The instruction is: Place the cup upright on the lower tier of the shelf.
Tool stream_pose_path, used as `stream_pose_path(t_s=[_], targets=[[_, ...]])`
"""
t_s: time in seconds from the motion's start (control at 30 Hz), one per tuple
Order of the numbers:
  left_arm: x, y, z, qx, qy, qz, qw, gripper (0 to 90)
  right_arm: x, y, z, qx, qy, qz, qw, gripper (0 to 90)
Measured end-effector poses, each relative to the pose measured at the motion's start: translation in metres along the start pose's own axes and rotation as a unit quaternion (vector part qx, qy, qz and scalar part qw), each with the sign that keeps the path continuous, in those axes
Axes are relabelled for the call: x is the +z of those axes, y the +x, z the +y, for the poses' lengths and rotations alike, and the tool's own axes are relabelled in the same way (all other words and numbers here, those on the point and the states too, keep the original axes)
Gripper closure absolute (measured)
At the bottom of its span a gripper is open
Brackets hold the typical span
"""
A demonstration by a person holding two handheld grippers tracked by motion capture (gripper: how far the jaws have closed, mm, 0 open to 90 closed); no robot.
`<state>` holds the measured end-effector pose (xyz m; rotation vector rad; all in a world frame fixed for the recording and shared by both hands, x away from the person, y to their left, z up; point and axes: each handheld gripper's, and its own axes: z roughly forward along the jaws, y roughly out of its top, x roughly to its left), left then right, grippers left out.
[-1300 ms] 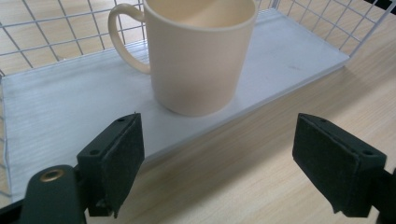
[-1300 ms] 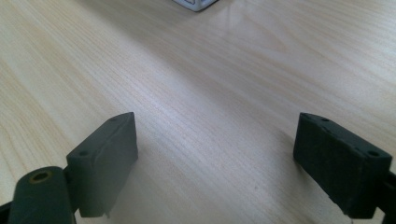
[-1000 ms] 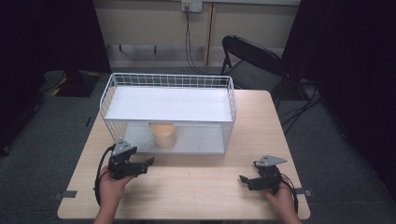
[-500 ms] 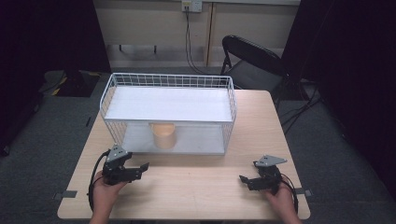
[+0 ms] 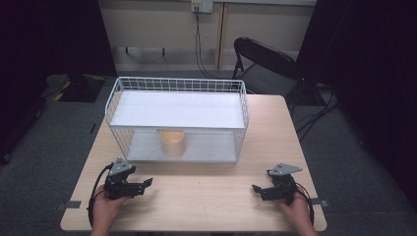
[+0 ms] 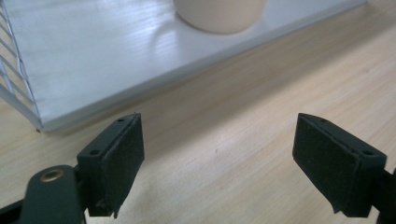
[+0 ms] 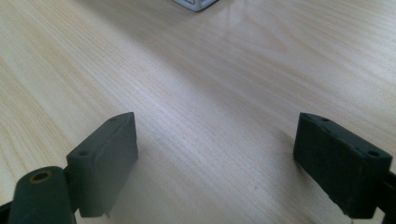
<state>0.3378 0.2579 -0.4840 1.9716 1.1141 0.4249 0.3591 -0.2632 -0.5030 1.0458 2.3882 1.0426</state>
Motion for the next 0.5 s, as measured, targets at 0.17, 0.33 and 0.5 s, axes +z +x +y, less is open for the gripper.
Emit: stream_pose_path(t_s=[0.17, 0.33, 0.5], targets=[[-0.0004, 0.0003, -0.0041, 0.007, -0.002, -0.004, 1.0000, 16.6, 0.0000, 0.0001, 0.0000, 0.000, 0.000, 0.000, 1.0000, 13.1], [0.0018, -0.0005, -0.0063, 0.016, 0.006, -0.004, 0.9999, 16.1, 0.0000, 0.0001, 0.0000, 0.000, 0.000, 0.000, 1.0000, 13.1], [0.0040, -0.0030, -0.0070, 0.019, 0.012, -0.002, 0.9997, 15.9, 0.0000, 0.0000, 0.0000, 0.000, 0.000, 0.000, 1.0000, 13.1]])
